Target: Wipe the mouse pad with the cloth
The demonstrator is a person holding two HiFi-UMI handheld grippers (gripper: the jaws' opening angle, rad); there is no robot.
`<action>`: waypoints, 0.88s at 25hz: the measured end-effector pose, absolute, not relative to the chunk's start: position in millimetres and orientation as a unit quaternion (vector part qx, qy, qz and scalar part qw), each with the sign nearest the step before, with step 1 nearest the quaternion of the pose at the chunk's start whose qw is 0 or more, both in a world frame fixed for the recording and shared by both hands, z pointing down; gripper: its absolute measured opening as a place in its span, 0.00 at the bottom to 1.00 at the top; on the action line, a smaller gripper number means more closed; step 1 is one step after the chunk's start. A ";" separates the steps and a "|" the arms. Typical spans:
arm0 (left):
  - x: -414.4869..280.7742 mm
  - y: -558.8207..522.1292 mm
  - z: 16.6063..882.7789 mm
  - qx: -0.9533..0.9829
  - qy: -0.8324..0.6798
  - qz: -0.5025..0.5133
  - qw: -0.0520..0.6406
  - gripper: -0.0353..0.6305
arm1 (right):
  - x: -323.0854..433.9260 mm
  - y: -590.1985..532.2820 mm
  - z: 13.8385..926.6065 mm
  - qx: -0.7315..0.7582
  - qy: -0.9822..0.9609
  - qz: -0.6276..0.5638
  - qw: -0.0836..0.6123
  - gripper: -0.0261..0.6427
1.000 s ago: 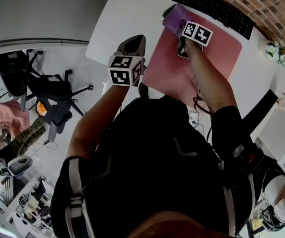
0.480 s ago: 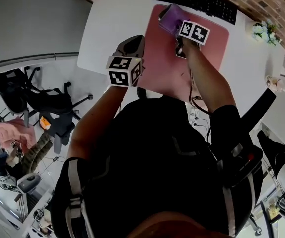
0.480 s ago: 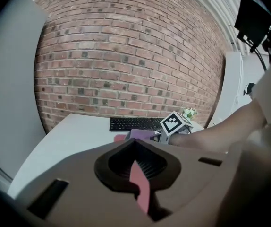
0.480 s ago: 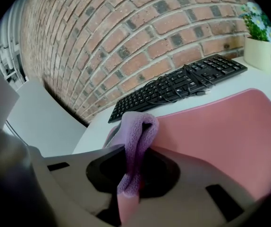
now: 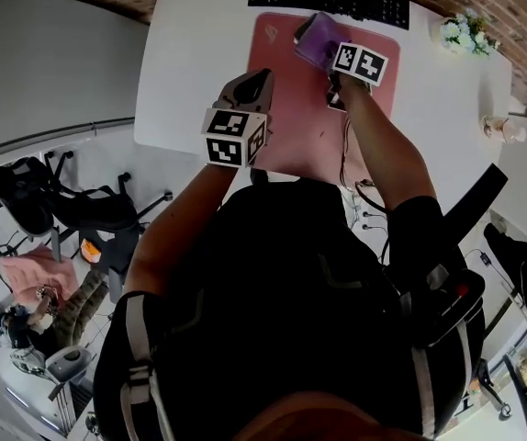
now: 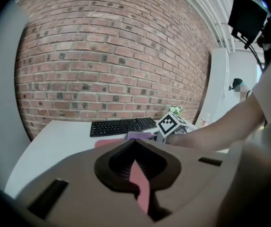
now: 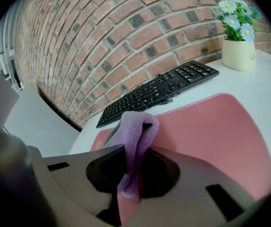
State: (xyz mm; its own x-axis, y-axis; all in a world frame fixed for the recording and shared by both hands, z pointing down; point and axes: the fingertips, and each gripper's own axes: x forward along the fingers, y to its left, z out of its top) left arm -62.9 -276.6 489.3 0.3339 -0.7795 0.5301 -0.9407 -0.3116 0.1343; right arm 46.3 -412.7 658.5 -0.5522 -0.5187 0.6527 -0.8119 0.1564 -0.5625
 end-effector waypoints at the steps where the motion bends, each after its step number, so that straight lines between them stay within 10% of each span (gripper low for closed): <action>1: -58.2 -276.7 489.3 0.791 -0.541 0.192 0.210 0.06 | 51.8 -412.2 658.1 0.450 -0.742 0.472 0.155 0.13; 22: 5.0 -279.4 498.5 0.824 -0.483 0.197 0.221 0.06 | 191.6 -408.2 660.4 0.550 -0.676 0.475 0.123 0.13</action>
State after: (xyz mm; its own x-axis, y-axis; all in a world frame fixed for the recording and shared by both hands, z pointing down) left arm 5.0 -279.4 498.5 0.4548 -0.7092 0.5387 -0.8835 -0.4354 0.1728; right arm 191.6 -408.2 660.4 -0.3654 -0.6261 0.6888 -0.8600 -0.0560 -0.5072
